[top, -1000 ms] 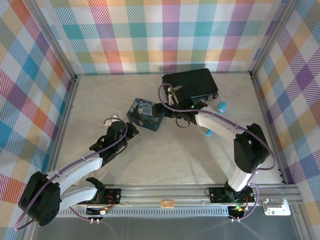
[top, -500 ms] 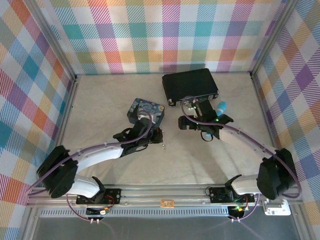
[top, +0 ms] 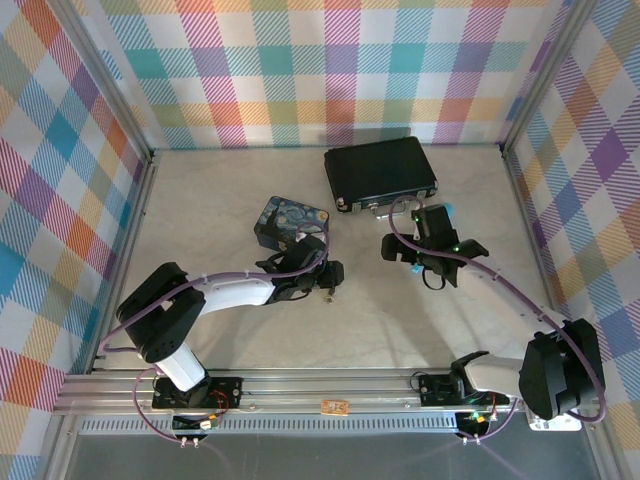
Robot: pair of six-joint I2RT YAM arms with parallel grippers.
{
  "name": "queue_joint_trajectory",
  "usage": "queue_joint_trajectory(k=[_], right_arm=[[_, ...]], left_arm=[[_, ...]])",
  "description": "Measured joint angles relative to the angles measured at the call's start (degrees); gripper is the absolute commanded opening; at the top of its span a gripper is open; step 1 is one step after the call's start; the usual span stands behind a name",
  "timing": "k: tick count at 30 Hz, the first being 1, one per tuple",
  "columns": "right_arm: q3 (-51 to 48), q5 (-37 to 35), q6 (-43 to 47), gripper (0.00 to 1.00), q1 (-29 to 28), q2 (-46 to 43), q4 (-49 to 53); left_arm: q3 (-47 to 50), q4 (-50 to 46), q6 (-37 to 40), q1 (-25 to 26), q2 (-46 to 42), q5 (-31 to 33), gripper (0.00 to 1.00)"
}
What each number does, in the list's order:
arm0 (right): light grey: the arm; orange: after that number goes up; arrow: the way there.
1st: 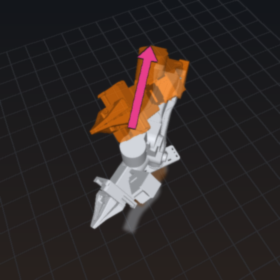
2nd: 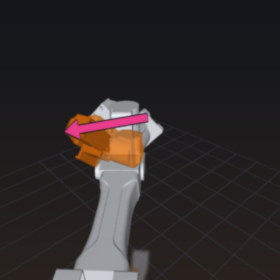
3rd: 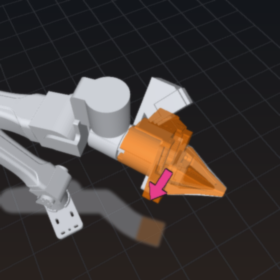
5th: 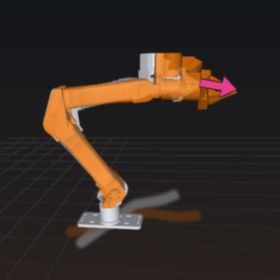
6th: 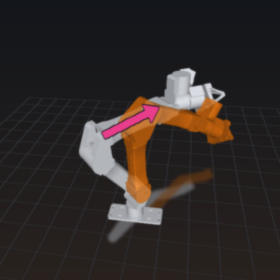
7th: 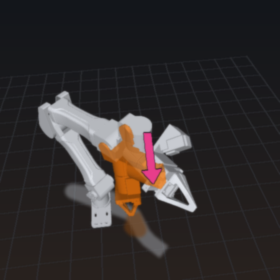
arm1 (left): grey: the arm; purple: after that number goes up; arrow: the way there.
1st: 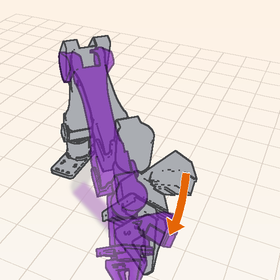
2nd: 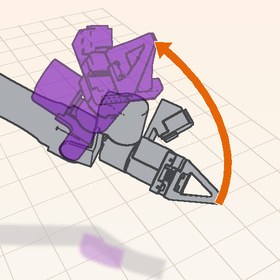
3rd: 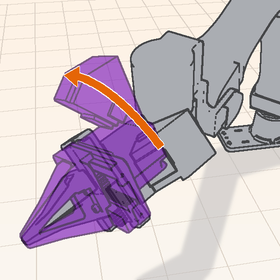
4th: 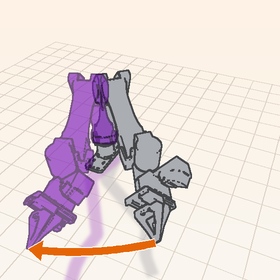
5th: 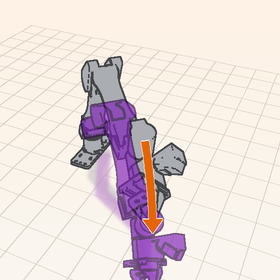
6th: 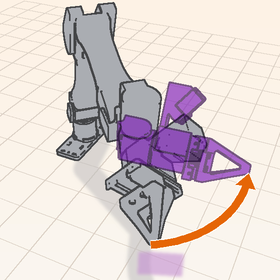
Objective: Unlock the padlock with the key
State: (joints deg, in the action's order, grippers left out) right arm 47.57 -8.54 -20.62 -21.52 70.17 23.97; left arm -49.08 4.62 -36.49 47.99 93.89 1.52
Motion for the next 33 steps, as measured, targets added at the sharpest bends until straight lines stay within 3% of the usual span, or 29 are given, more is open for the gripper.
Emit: queue_joint_trajectory(k=[3, 5, 13, 22, 27, 33], right_arm=[[-0.17, -0.04, 0.85, 0.99, 2.36, 0.00, -0.81], [-0.17, -0.04, 1.73, 0.99, 4.76, 0.00, -1.64], [-4.57, -4.70, 6.51, 0.99, 13.86, 0.00, -9.92], [-13.42, -11.47, 13.31, 0.99, 17.18, 5.57, -30.21], [-17.99, -8.61, 15.21, 0.99, 18.40, 10.43, -45.09], [-21.35, -4.07, 16.70, 0.99, 18.95, 15.85, -57.59]], left_arm=[[-0.02, -1.27, 0.00, 0.02, -1.73, 2.45, 0.95], [-0.02, -2.91, 0.33, 0.02, -4.28, 4.72, 1.00], [0.00, -10.60, 6.36, -3.04, -18.43, 14.86, 1.00], [6.47, -17.16, 14.67, -15.63, -33.92, 27.12, 0.99], [15.63, -16.70, 17.22, -23.93, -41.51, 35.21, 1.00], [24.94, -8.87, 21.66, -26.49, -43.65, 44.15, 1.00]])
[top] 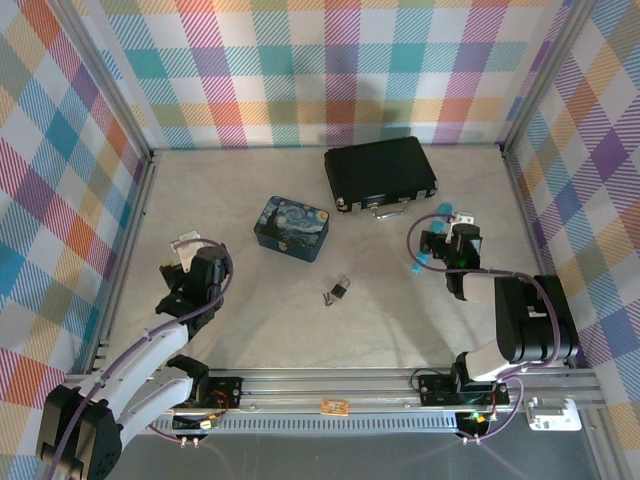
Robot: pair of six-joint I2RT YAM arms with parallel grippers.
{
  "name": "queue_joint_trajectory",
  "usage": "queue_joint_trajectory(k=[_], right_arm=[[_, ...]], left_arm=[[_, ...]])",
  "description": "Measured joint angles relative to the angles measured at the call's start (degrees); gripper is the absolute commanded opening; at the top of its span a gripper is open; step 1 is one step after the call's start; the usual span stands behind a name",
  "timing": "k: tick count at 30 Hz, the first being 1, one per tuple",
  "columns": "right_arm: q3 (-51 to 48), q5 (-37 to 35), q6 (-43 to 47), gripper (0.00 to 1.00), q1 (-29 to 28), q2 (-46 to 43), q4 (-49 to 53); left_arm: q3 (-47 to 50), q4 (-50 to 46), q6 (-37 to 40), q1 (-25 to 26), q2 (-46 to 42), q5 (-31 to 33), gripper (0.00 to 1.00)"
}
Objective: Unlock the padlock with the key
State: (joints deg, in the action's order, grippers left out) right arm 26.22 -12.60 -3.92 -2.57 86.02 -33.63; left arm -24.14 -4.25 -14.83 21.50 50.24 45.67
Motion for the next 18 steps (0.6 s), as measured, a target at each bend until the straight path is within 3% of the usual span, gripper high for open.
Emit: queue_joint_trajectory(k=[7, 10, 18], right_arm=[[-0.22, 2.82, 0.57, 0.99, 0.04, 0.07, -4.87], [-2.54, 3.50, 0.55, 0.99, 0.42, 1.07, -10.73], [-3.76, 3.85, 0.57, 0.99, 0.74, 1.66, -12.90]], left_arm=[[7.87, 19.93, 8.98, -2.36, 8.81, 0.17, 1.00], [8.52, 28.15, 12.26, -4.11, 14.69, -3.15, 1.00], [8.48, 45.79, 16.33, -8.00, 24.87, -13.46, 1.00]])
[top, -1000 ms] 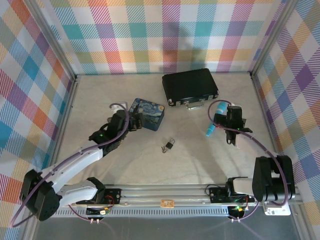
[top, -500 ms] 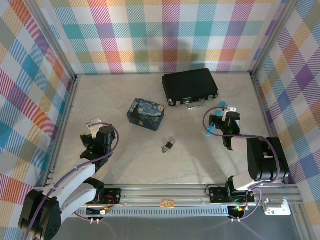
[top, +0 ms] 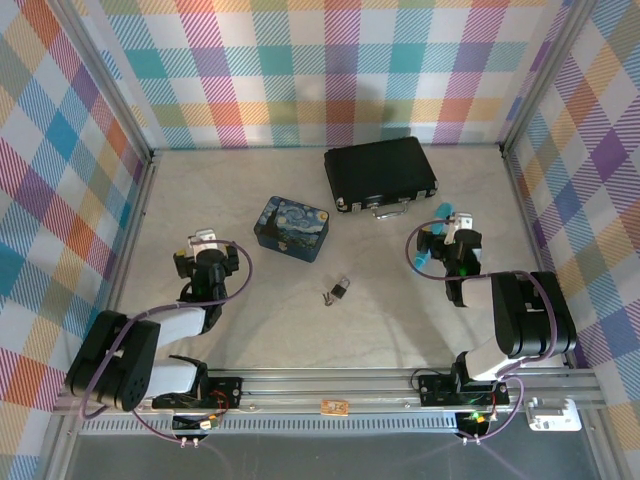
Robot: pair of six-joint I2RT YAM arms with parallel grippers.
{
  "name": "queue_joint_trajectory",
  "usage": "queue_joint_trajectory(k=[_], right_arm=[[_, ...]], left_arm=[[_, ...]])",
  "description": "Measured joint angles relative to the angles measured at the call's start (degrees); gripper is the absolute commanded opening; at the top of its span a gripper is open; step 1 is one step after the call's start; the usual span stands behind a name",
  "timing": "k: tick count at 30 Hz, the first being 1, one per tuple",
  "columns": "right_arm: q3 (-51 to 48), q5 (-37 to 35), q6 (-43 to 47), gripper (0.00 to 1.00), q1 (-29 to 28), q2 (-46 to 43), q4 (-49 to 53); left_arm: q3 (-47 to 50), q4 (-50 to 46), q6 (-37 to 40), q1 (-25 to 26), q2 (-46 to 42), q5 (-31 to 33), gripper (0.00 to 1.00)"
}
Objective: Unlock the padlock with the key
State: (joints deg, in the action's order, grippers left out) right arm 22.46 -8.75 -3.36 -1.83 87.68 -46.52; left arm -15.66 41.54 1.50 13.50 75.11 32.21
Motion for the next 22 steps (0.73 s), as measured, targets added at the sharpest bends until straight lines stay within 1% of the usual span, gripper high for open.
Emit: queue_joint_trajectory(k=[5, 8, 14, 22], right_arm=[[0.00, 0.13, 0.00, 0.99, 0.00, 0.00, -0.59], [0.00, 0.33, 0.00, 0.99, 0.00, 0.00, -0.63], [0.00, 0.70, 0.02, 0.99, 0.00, 0.00, -0.63], [0.00, 0.92, 0.02, 0.99, 0.00, 0.00, -0.61]], left_arm=[[-0.26, 11.13, 0.52, -2.75, 10.43, -6.10, 1.00], [-0.39, 14.49, 1.11, -3.48, 15.43, -9.07, 1.00], [-4.17, 13.05, 1.36, -3.93, 15.78, -13.60, 1.00], [-4.76, 12.63, 1.38, -4.28, 15.78, -14.84, 0.99]])
